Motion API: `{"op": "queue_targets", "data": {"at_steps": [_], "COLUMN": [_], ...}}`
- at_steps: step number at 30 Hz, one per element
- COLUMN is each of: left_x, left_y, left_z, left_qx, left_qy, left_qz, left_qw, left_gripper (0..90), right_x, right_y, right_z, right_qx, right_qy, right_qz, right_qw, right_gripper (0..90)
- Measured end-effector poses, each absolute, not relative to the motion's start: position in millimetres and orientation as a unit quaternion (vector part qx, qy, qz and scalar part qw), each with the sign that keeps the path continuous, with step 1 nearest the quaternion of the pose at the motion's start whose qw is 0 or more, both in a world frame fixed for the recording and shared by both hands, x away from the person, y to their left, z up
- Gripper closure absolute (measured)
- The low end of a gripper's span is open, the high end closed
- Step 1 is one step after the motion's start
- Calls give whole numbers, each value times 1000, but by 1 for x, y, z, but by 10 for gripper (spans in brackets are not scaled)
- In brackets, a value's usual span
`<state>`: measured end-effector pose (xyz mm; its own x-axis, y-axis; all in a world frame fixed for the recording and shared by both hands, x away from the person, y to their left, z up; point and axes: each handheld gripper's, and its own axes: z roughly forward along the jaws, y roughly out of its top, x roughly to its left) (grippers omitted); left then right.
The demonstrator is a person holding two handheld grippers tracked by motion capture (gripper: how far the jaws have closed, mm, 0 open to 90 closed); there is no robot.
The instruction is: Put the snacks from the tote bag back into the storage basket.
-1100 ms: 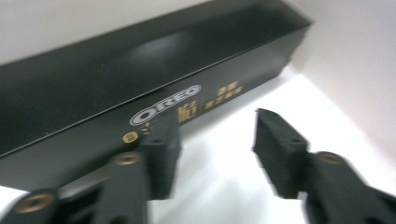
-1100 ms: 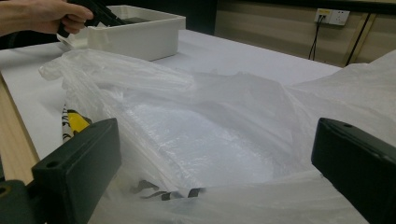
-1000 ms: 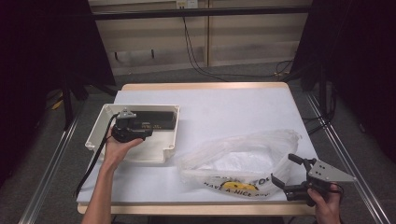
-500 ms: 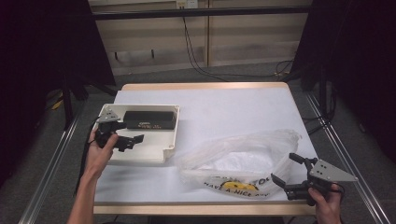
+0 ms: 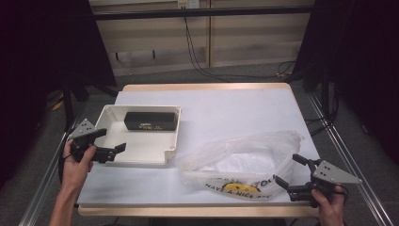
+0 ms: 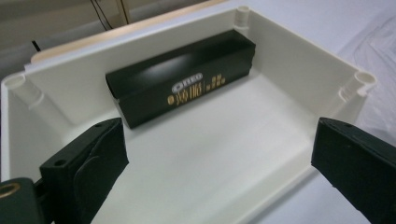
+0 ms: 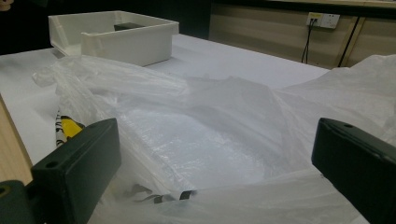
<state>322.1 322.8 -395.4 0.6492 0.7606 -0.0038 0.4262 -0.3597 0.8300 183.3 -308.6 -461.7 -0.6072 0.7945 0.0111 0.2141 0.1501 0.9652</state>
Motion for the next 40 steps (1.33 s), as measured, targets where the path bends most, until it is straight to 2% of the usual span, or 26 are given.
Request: {"op": "queue_targets", "data": {"at_steps": [12, 16, 18, 22, 29, 33, 40], "left_x": [286, 274, 270, 263, 246, 240, 235], "left_y": [298, 283, 276, 267, 257, 254, 247], "left_z": [-408, -416, -421, -425, -437, -445, -455], "left_qx": [763, 756, 756, 765, 741, 739, 764], "left_qy": [381, 379, 371, 362, 397, 402, 380], "left_qz": [234, 237, 219, 217, 221, 219, 218], "left_qw": [467, 479, 492, 487, 494, 494, 473], "left_gripper": [27, 36, 31, 34, 35, 34, 32], "right_x": [184, 185, 184, 184, 185, 184, 187], "right_y": [-312, -314, -314, -314, -318, -317, -318], "right_z": [-461, -461, -461, -460, -462, -462, -463], "right_qx": [360, 359, 362, 363, 375, 370, 377], "right_qy": [708, 706, 707, 708, 706, 710, 708], "right_qz": [544, 545, 542, 540, 535, 534, 532], "right_qw": [272, 275, 275, 275, 273, 272, 272], "right_gripper": [8, 8, 8, 10, 11, 9, 6]}}
